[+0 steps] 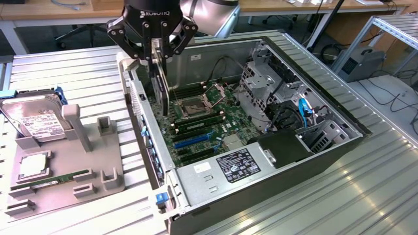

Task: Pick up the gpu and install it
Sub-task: 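Pick up the gpu and move the gpu toward the slot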

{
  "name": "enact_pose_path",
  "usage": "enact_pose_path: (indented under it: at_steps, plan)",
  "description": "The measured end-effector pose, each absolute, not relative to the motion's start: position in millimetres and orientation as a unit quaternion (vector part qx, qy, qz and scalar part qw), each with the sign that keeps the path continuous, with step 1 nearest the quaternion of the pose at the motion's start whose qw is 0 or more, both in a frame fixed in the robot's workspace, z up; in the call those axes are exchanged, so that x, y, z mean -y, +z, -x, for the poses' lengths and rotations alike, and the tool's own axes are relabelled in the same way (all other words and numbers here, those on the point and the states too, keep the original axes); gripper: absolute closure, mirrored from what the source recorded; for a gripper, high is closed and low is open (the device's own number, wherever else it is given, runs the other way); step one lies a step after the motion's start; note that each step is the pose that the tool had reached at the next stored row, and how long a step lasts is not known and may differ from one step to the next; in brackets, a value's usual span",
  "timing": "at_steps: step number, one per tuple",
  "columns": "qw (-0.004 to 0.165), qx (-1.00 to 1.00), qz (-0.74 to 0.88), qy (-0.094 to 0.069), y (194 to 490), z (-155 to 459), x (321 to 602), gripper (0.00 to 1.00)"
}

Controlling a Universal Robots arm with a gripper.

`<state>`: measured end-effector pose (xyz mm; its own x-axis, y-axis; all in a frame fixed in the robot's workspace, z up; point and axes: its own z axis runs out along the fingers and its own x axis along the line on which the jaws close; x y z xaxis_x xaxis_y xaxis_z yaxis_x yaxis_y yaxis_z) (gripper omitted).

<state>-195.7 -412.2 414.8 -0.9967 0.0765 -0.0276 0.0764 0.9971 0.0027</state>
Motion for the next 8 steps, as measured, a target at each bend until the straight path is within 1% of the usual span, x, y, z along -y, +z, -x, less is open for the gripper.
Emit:
enact_pose_path:
  at_steps: [8]
  plan:
    - [0.014, -0.999, -0.038, 0.001, 413.2, 191.7, 412.2, 0.73]
